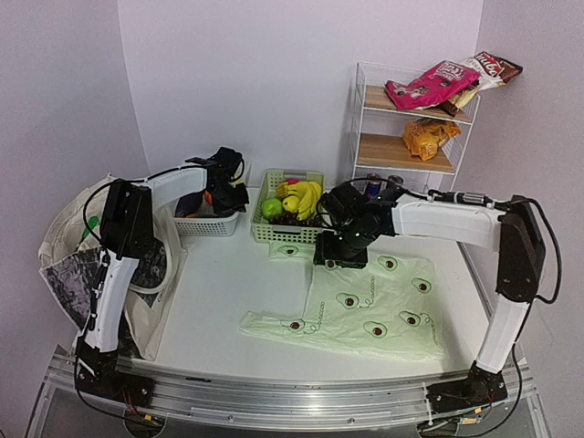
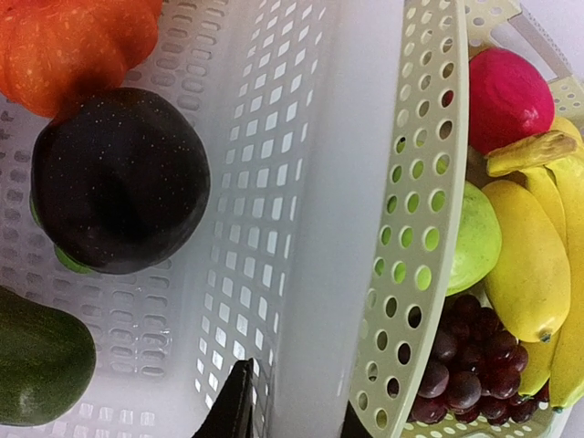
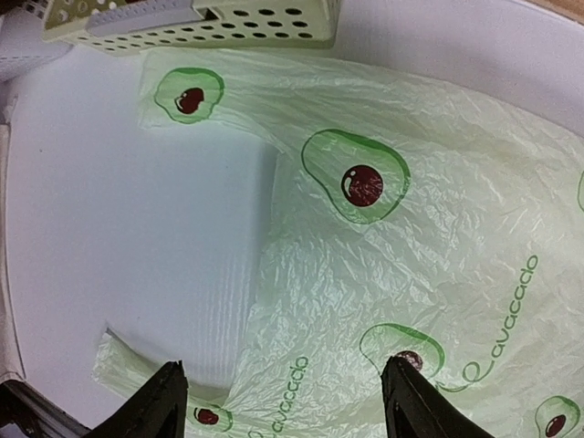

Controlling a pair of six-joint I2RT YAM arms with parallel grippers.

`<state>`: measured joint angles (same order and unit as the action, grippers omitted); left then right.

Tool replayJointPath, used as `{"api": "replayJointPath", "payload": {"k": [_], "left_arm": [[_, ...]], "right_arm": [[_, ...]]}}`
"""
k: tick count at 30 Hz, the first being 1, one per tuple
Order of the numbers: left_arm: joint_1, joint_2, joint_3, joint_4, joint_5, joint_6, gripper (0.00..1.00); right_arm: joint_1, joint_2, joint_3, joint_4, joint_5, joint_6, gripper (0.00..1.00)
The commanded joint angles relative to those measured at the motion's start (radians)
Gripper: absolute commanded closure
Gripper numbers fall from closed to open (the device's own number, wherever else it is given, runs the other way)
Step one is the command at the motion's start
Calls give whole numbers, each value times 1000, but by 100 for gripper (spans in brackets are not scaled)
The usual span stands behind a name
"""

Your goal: Place the mixed food into the grocery bags and tie them

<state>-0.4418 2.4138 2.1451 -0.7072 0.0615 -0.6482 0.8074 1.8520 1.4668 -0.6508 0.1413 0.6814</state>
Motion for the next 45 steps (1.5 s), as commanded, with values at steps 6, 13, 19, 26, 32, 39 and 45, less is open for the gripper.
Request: {"api": "replayJointPath", "payload": {"k": [6,13,19,26,32,39,45], "left_arm": [[21,52,-110,76,418,-82,100],[20,7,-157,53,450,-57,99],[19,2,-152,23,460,-29,96],[3,-40,-227,37,439,9,94],[-8,-39,-246,17,444,16,93],[-8,-30,-190,89,450,-31,87],[-8,-4,-163,149,462,-89,91]], "right_arm": [[-5,86,117,-37,-27,12,31],[-6,107,142,-55,5,25,31],[-5,195,206,-91,33,41,35],[-5,266,240,-121,45,40,37],[-4,278,238,-133,46,33,37],[-6,280,240,-138,57,29,38],[-5,308,257,-139,62,19,40]]}}
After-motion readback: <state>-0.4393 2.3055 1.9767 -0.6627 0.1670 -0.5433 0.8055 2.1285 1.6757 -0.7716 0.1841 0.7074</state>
